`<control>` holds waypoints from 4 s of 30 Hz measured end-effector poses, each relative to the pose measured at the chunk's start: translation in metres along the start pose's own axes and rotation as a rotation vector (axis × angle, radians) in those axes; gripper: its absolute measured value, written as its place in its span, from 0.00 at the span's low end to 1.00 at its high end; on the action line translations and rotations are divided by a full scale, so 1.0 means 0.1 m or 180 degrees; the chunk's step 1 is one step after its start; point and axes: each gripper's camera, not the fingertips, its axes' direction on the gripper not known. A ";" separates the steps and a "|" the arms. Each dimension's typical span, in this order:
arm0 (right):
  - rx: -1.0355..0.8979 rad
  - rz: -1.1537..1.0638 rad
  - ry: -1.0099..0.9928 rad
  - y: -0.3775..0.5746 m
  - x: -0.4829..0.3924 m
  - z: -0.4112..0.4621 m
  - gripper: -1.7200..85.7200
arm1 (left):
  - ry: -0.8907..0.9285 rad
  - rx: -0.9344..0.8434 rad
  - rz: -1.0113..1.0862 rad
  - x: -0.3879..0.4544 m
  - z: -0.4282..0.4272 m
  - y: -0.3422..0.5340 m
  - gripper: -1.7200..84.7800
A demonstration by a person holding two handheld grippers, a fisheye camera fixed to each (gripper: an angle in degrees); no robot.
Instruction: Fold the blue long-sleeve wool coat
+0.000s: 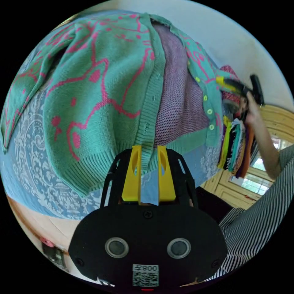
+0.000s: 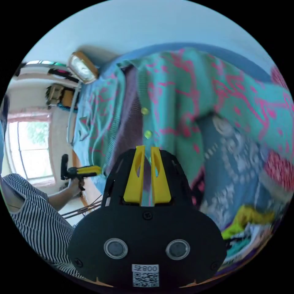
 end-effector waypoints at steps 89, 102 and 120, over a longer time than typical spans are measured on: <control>-0.0482 -0.0286 0.1373 -0.69 -2.34 -0.24 0.05 | 0.0668 0.0920 0.0977 2.63 -1.65 -5.71 0.10; -0.0317 -0.0280 0.1402 -0.39 -2.48 -0.71 0.04 | 0.0657 0.1148 0.0965 2.85 -1.93 -6.03 0.10; -0.0176 -0.0180 0.0370 0.04 -1.90 -1.46 0.02 | 0.1187 0.1163 0.1052 2.61 -2.12 -6.29 0.03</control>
